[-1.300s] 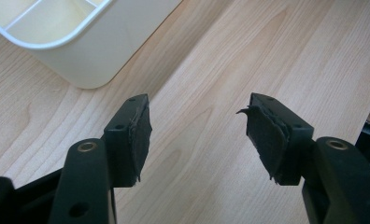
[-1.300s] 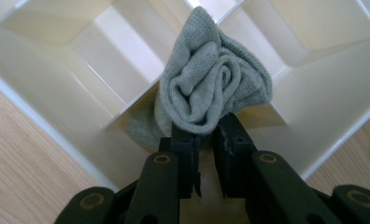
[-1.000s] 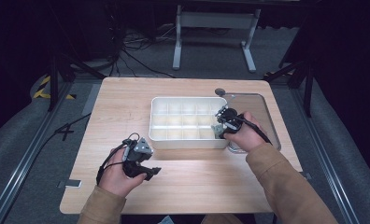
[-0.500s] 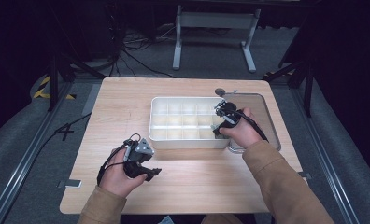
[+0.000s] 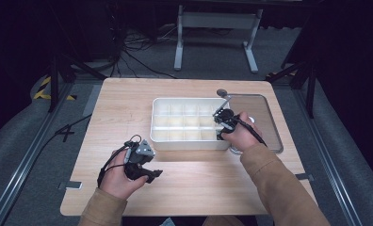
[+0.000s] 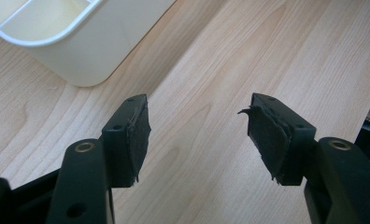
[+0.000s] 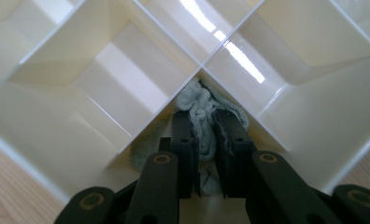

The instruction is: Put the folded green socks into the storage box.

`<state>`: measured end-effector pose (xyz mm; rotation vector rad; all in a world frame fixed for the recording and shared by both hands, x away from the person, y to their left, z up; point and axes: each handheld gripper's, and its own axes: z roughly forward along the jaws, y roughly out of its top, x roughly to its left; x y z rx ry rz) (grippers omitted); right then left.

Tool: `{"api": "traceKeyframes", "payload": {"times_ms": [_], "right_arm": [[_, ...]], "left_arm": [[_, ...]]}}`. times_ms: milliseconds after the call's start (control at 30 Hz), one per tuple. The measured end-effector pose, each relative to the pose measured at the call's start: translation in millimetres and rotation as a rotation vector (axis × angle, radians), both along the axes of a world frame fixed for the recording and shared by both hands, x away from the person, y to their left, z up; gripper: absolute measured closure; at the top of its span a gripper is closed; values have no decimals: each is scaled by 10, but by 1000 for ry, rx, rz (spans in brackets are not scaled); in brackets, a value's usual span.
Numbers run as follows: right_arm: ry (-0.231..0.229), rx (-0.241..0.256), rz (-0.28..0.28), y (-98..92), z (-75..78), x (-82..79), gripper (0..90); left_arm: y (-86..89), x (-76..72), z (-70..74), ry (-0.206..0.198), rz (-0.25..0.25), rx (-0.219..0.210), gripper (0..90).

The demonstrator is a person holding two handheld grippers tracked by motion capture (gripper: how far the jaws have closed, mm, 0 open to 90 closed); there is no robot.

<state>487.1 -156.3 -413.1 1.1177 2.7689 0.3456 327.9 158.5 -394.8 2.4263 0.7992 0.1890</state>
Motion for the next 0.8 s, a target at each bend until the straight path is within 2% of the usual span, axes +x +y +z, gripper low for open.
{"api": "traceKeyframes", "payload": {"times_ms": [100,200,400,533,633,733,800], "right_arm": [[21,-2,-6,8,-12,30,788],[42,30,-20,-29,-14,54,776],[40,100,-45,-113,33,38,690],[-9,131,-60,-184,171,-42,625],[-54,200,-60,-241,335,-122,605],[-117,294,-32,-295,521,-230,577],[-128,311,-22,-306,556,-256,571]], "left_arm": [[19,-15,0,10,8,3,396],[36,-20,3,11,6,1,396],[66,-5,1,7,15,-4,393],[75,-15,8,10,14,-7,392],[76,-24,10,6,17,-15,392],[76,-24,19,7,15,-13,391],[76,-23,26,10,13,-12,391]]}}
